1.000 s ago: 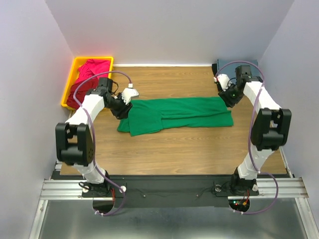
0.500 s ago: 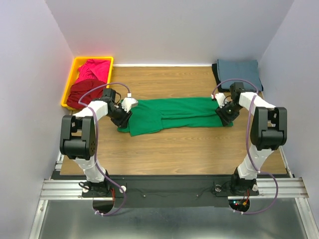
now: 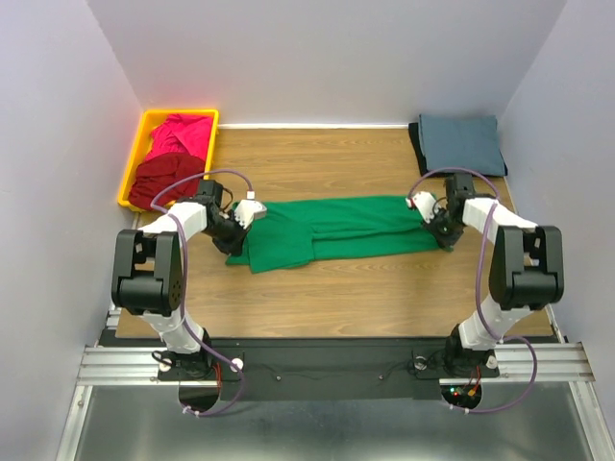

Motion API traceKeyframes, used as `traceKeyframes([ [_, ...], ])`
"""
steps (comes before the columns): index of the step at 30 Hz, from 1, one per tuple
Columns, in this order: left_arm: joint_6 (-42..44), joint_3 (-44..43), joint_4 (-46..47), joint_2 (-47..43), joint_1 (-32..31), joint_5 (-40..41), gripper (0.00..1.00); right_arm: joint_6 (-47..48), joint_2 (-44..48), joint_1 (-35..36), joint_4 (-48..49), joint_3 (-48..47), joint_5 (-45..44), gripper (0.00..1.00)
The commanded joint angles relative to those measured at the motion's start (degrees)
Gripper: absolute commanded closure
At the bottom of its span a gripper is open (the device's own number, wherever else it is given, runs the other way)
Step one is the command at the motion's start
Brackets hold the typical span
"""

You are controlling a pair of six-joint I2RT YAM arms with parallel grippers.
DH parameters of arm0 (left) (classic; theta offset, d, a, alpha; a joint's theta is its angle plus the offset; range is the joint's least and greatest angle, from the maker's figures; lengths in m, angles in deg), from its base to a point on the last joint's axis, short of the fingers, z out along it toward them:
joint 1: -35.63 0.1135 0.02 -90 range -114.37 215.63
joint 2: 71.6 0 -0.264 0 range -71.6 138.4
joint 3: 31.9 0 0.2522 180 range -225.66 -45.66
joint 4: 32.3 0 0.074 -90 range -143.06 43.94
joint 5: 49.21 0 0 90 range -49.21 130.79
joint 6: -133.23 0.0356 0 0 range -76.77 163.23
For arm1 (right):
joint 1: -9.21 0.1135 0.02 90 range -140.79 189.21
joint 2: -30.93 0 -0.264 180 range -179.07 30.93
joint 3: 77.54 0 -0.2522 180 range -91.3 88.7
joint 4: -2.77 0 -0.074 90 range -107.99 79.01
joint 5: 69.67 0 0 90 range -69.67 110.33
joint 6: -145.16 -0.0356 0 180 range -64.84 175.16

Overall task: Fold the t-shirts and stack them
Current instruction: Fold the tshirt

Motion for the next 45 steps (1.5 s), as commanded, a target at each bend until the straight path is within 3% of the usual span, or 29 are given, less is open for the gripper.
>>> traceKeyframes([
  [1,2.42,4.32,-10.35,-3.76,0.14,0.16,1.0,5.17,5.26,-0.05,-4.57,7.44,-3.88,0.98],
  [5,2.95,6.52,-12.73,-7.63,0.14,-1.25,0.97,6.94,10.27,-0.05,-6.32,10.61,-5.37,0.93],
  [6,3.13,6.52,-12.9,-8.5,0.14,-1.51,0.73,6.59,11.15,-0.05,-7.55,10.27,-4.76,0.86],
  [7,3.39,6.52,-13.08,-9.64,0.14,-1.86,0.61,6.33,11.6,-0.05,-8.52,9.65,-4.5,0.78],
  [8,4.0,6.26,-13.34,-10.96,0.14,-2.47,0.56,5.97,11.95,-0.13,-9.66,7.39,-2.75,0.6],
  [10,6.37,4.6,-14.92,-15.0,0.05,-3.88,0.51,4.22,12.48,-0.05,-14.22,3.78,1.38,0.5],
  [13,9.88,1.96,-19.21,-20.27,-0.04,-5.03,0.5,-0.86,12.13,-0.05,-22.22,-8.15,9.28,0.5],
  [19,16.75,6.07,-23.36,-25.12,-2.58,-6.44,0.51,-14.49,10.29,4.77,-27.17,-15.14,27.66,0.55],
  [21,16.49,10.1,-20.39,-27.48,-5.9,-5.04,0.51,-23.06,9.24,10.55,-22.28,-14.09,30.56,0.59],
  [27,17.36,17.24,-11.59,-31.8,-12.08,-1.25,0.51,-42.06,4.31,25.94,-6.63,-9.6,34.08,0.59],
  [32,21.84,19.79,-8.61,-34.6,-12.69,-1.43,0.46,-54.2,-1.3,31.15,2.71,-8.64,36.37,0.52],
  [39,22.55,21.03,-5.52,-36.29,-14.1,-1.95,0.43,-64.14,-7.73,37.12,13.6,-6.97,38.05,0.52],
  [45,23.08,20.67,-5.96,-34.01,-16.12,-1.69,0.43,-67.59,-11.51,40.29,16.69,-7.58,38.4,0.52],
])
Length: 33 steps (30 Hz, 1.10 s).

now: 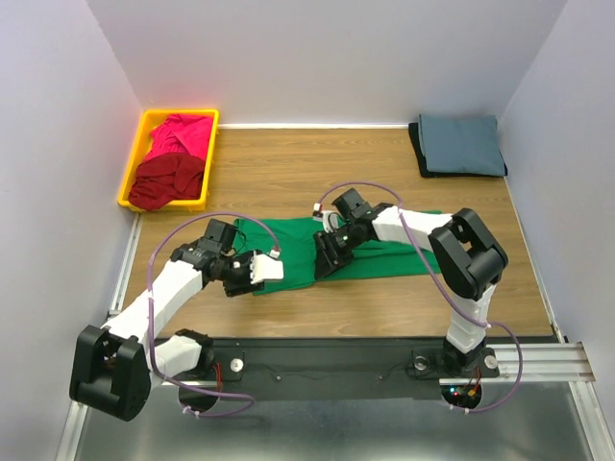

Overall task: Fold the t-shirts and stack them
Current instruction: Fold the tshirt

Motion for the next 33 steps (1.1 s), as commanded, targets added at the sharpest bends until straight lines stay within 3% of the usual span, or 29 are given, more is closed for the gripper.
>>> traceKeyframes([
  [1,1.79,0.21,0.07,1.38,-2.04,-0.14,0.43,-4.86,-1.74,2.11,6.1,-0.58,2.29,0.52],
  [8,1.97,0.39,0.16,2.36,-3.19,-0.75,0.43,-5.57,-5.26,3.17,6.62,-1.29,2.64,0.57],
  [14,4.25,0.92,-1.07,2.53,-4.94,-2.25,0.43,-6.1,-3.86,3.17,6.62,-2.78,5.19,0.75],
  [19,7.59,3.37,-0.2,4.37,-8.81,1.61,0.44,-6.62,-2.1,3.17,6.71,-3.39,7.21,0.9],
  [30,5.57,4.34,5.78,10.0,-10.93,5.49,0.5,-6.54,-2.1,3.17,6.62,-2.87,8.62,0.94],
  [33,6.36,3.91,5.18,10.7,-10.93,5.31,0.55,-6.45,-1.83,3.17,6.62,-2.7,8.71,0.95],
])
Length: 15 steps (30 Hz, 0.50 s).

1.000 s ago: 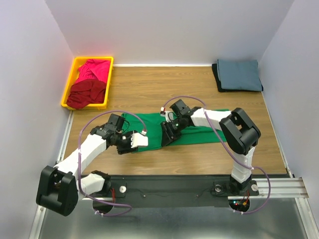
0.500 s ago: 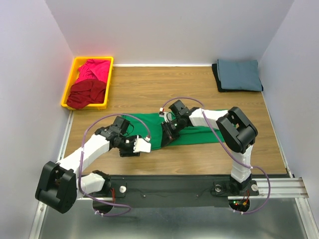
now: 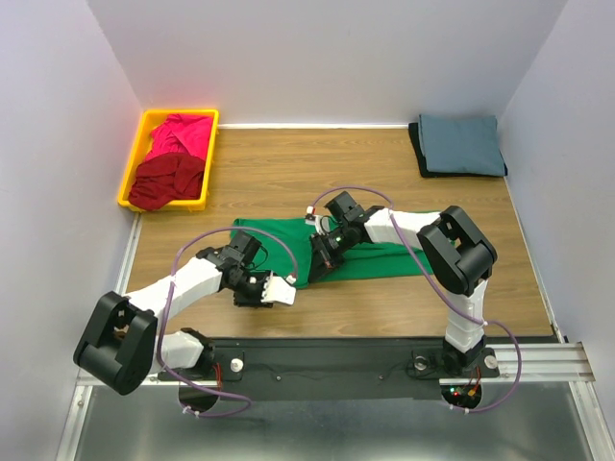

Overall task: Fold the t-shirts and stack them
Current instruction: Fold the tshirt

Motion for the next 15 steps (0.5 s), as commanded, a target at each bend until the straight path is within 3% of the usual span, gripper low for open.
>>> traceKeyframes([
  [1,1.58,-0.05,1.13,1.79,-0.28,2.12,0.58,0.11,2.71,0.48,1.77,-1.38,1.34,0.95],
  [8,1.76,-5.32,-5.2,-3.4,-0.28,-0.42,0.64,0.2,2.89,0.48,1.77,-1.3,1.34,0.95],
  [15,1.75,-4.19,-2.22,0.37,-0.28,-0.08,0.64,0.11,2.98,0.31,1.77,-1.38,1.52,0.95],
])
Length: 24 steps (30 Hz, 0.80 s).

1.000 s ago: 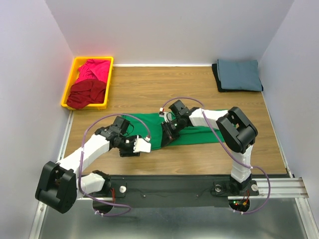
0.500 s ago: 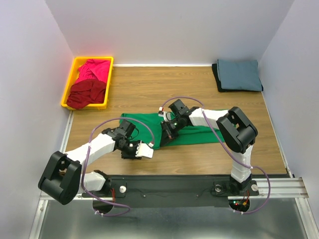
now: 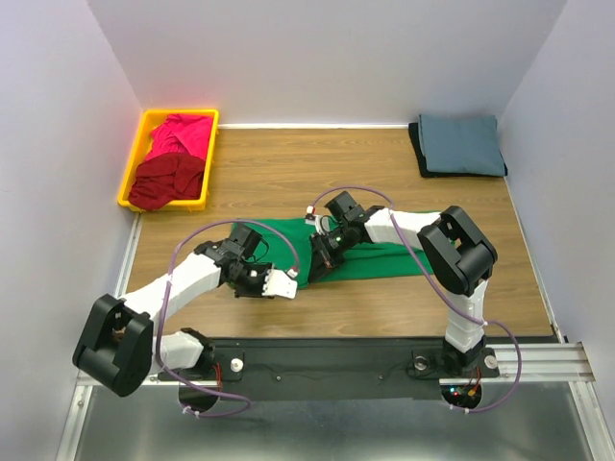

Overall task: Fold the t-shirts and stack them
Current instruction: Fold the tshirt

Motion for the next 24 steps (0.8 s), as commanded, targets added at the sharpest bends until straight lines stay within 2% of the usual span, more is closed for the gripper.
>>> traceKeyframes([
  [1,0.6,0.08,0.73,2.28,-0.26,-0.99,0.64,0.11,2.91,0.39,1.79,-1.38,1.3,0.95],
  [10,1.03,2.45,2.93,9.05,-0.17,2.17,0.65,0.28,3.79,0.39,1.71,-0.94,1.47,0.95],
  [11,1.21,2.37,2.32,9.4,-0.17,2.17,0.68,0.2,3.96,0.39,1.62,-1.03,1.56,0.95],
  [12,1.38,2.19,1.88,9.32,-0.17,2.08,0.75,0.11,4.05,0.39,1.71,-1.12,1.65,0.95],
  [13,1.56,1.93,1.53,9.14,-0.17,1.99,0.75,0.2,4.23,0.39,1.71,-1.21,1.65,0.95],
  [16,1.3,-0.43,-0.84,7.04,-0.17,1.03,0.97,-0.06,4.67,0.39,1.71,-1.82,2.53,0.96],
  [17,1.04,-1.49,-1.63,6.33,-0.17,0.68,1.0,-0.24,4.93,0.3,1.62,-2.0,2.96,0.96],
  [24,0.15,-15.54,-10.69,4.04,1.58,-1.52,1.0,-0.94,6.16,-0.4,1.53,-4.98,4.11,0.96],
])
